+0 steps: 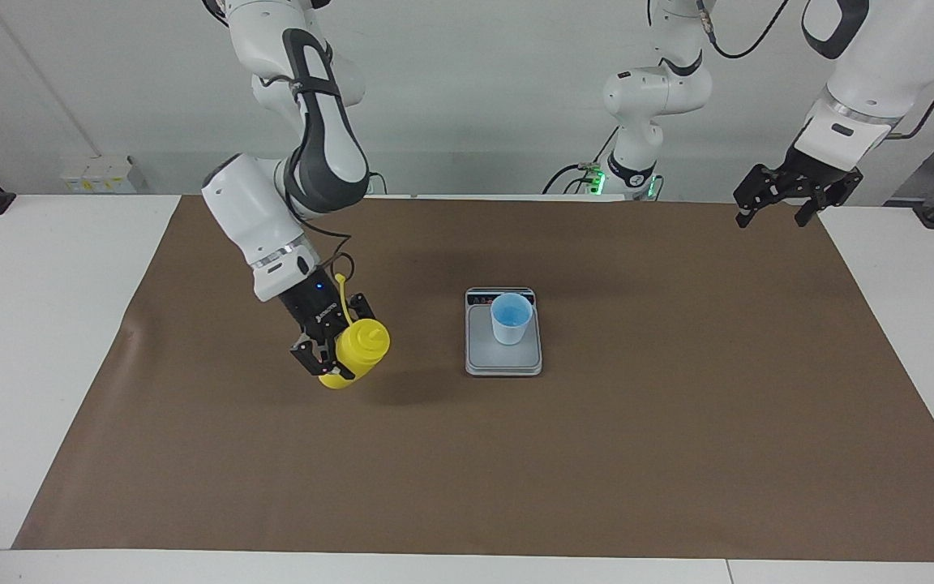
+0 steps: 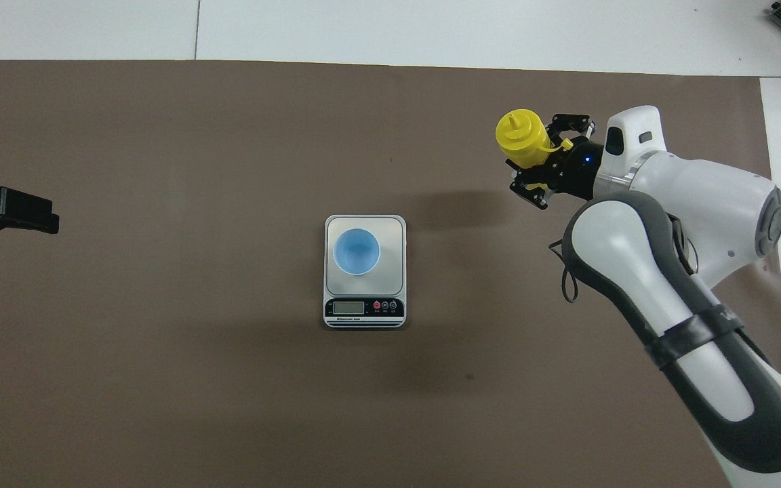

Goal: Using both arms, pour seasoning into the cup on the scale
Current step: 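Lift the yellow bottle with the right gripper and carry it over the cup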

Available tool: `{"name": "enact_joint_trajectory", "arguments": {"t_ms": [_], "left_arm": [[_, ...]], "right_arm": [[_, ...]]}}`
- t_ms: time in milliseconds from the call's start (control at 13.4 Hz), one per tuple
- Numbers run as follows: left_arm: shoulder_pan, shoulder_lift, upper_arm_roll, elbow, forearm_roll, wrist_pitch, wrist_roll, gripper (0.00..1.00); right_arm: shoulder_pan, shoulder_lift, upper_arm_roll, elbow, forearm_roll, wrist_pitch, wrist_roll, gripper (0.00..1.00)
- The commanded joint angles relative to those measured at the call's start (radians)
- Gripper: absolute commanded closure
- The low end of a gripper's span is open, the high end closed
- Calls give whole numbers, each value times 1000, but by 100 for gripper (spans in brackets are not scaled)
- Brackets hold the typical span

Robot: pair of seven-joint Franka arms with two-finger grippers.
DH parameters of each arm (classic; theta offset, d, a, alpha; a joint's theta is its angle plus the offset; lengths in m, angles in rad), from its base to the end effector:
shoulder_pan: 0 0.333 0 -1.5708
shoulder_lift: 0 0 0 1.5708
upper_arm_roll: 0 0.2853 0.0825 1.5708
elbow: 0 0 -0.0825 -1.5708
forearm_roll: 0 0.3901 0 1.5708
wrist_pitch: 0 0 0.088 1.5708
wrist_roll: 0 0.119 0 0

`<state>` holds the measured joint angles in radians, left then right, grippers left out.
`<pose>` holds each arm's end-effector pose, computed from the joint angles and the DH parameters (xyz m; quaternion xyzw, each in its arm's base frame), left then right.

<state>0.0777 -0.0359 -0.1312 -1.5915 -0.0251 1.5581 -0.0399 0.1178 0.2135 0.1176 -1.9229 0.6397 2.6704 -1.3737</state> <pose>0.5484 -0.0335 0.5906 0.9999 -0.0069 0.0006 0.0102 0.6345 0.1339 0.3938 -0.8033 -0.4933 -0.3294 0.0538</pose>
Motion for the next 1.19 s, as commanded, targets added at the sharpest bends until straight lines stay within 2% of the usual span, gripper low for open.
{"name": "enact_joint_trajectory", "arguments": {"t_ms": [0, 149, 298, 447, 671, 895, 1118], "left_arm": [[-3, -13, 4, -15, 13, -9, 3, 0], [-3, -13, 4, -15, 13, -9, 2, 0], [-3, -13, 4, -15, 14, -9, 2, 0], [-3, -13, 4, -15, 13, -9, 2, 0], [-3, -13, 4, -15, 13, -9, 2, 0], [-3, -13, 4, -15, 13, -9, 2, 0], [-3, -13, 4, -15, 13, -9, 2, 0]], "right_arm": [[54, 36, -1, 90, -286, -10, 250, 86], [82, 43, -1, 108, -459, -15, 404, 86], [106, 43, -1, 110, -607, -26, 481, 86], [115, 43, 1, 122, -719, -33, 484, 88], [157, 56, 0, 192, -912, -139, 484, 100], [198, 76, 1, 206, -994, -170, 484, 100], [233, 86, 2, 206, -1182, -211, 479, 100]]}}
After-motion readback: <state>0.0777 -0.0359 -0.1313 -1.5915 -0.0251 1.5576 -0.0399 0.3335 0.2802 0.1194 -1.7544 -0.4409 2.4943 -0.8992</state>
